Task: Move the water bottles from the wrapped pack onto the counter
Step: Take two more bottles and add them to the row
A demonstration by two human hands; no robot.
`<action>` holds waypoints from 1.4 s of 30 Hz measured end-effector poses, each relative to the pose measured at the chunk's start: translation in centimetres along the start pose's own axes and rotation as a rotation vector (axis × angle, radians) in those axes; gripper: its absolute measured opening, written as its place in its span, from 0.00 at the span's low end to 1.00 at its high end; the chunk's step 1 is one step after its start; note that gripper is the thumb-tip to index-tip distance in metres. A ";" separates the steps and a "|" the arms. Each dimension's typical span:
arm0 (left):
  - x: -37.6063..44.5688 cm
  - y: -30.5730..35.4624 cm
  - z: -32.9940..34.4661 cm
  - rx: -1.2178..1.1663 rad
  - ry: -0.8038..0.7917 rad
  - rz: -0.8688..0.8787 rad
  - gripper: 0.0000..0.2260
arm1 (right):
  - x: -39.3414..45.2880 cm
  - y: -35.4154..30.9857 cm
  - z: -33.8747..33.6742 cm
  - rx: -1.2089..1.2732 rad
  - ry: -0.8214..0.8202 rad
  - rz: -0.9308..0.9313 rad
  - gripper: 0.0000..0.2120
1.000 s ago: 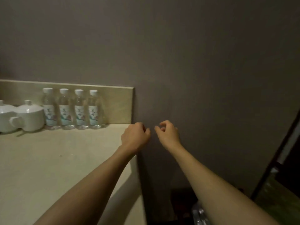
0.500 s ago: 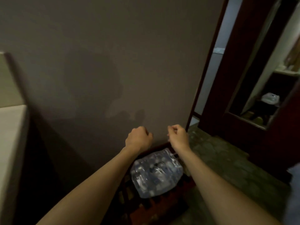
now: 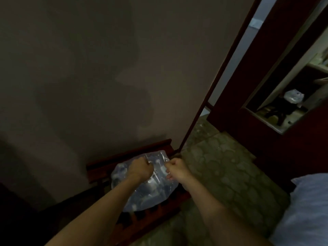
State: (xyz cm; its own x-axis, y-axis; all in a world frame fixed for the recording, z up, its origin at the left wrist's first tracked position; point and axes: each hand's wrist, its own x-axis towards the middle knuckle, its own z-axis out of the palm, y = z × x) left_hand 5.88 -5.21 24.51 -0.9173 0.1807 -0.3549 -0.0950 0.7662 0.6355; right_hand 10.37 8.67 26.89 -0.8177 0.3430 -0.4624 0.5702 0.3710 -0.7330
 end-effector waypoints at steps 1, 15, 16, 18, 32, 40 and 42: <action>1.0 -0.2 0.7 0.021 -0.027 -0.007 0.15 | 1.2 0.3 0.0 -0.005 -0.034 0.018 0.05; 9.7 -4.1 7.6 -0.187 -0.200 -0.282 0.13 | 14.6 5.6 5.4 -0.221 -0.394 0.165 0.09; 10.2 -4.4 8.0 -0.204 -0.224 -0.311 0.14 | 15.8 6.2 6.0 -0.241 -0.418 0.176 0.11; 11.0 -4.9 8.9 -0.240 -0.240 -0.372 0.14 | 17.8 7.0 7.1 -0.306 -0.493 0.165 0.14; 17.3 -8.0 18.3 -0.266 -0.208 -0.756 0.16 | 26.3 15.6 12.7 -0.580 -0.649 0.270 0.36; 17.8 -8.9 21.0 -0.089 0.131 -0.833 0.23 | 28.6 16.9 15.3 -0.580 -0.565 0.263 0.20; 17.7 -9.0 21.4 -0.037 0.178 -0.860 0.29 | 28.8 17.0 15.5 -0.556 -0.570 0.272 0.14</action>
State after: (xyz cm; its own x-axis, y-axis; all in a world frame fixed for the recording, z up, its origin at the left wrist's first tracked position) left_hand -1.17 4.26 -2.18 -0.5687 -0.5513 -0.6105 -0.7904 0.5717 0.2200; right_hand -4.72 11.48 -6.57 -0.4760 0.0486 -0.8781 0.5869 0.7611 -0.2760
